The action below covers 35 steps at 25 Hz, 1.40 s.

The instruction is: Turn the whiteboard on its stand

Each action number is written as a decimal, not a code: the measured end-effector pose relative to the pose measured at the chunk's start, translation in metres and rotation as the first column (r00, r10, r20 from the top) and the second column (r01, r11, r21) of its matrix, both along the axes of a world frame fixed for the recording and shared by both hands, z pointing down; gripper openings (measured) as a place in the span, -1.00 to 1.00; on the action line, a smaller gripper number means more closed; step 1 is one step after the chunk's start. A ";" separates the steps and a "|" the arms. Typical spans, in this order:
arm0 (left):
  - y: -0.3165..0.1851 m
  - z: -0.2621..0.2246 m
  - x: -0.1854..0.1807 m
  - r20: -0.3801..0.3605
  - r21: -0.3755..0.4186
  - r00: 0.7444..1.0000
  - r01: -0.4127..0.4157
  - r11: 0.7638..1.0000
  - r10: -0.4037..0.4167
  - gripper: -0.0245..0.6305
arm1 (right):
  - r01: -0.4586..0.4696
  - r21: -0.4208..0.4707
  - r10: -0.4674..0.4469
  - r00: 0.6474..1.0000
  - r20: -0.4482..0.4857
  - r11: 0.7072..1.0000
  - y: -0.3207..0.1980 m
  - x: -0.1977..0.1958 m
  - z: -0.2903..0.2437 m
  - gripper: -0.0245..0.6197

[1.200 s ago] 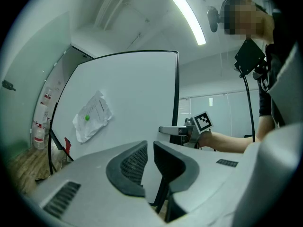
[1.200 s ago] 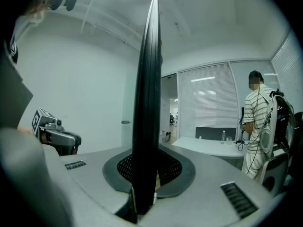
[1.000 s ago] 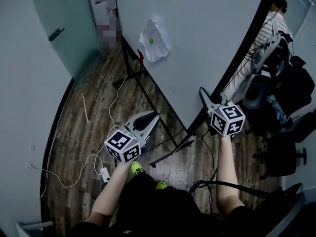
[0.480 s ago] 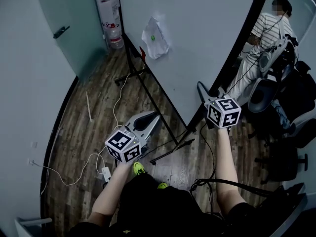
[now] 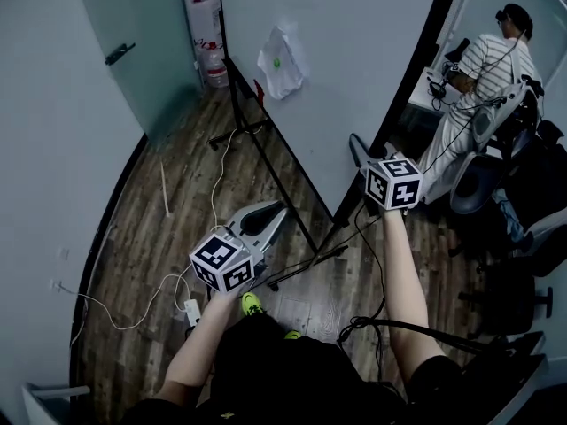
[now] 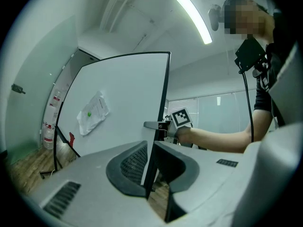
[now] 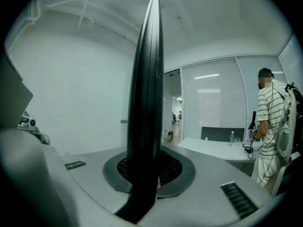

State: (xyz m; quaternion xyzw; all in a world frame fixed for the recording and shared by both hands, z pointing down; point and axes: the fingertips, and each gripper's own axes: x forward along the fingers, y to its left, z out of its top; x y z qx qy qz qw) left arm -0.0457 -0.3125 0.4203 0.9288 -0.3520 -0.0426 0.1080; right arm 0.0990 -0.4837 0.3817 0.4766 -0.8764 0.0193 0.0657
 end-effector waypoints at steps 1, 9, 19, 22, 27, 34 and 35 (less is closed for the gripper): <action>-0.001 0.000 -0.002 -0.001 0.000 1.000 0.002 1.000 -0.002 -0.80 | 0.002 -0.002 -0.002 1.000 0.001 1.000 -0.004 -0.003 0.000 -0.78; -0.003 -0.001 -0.012 -0.001 0.001 1.000 0.020 1.000 -0.020 -0.79 | 0.010 -0.007 -0.010 1.000 -0.002 1.000 -0.023 -0.013 0.001 -0.78; -0.001 -0.002 -0.013 0.001 0.005 1.000 0.020 1.000 -0.020 -0.79 | 0.021 -0.010 -0.021 1.000 0.009 1.000 -0.023 -0.014 0.002 -0.78; 0.000 -0.004 -0.011 0.003 0.010 1.000 0.018 1.000 -0.018 -0.79 | 0.016 -0.005 -0.016 1.000 -0.005 1.000 -0.021 -0.012 0.002 -0.78; 0.002 -0.008 -0.006 0.006 0.018 1.000 0.012 1.000 -0.012 -0.79 | 0.017 -0.009 -0.017 1.000 -0.012 1.000 -0.019 -0.012 0.002 -0.78; 0.005 -0.012 0.004 0.011 0.023 1.000 0.000 1.000 0.000 -0.80 | 0.016 -0.009 -0.016 1.000 -0.022 1.000 -0.007 -0.006 0.001 -0.78; 0.005 -0.012 0.006 0.012 0.023 1.000 -0.002 1.000 0.002 -0.80 | 0.016 -0.010 -0.016 1.000 -0.022 1.000 -0.006 -0.005 0.001 -0.78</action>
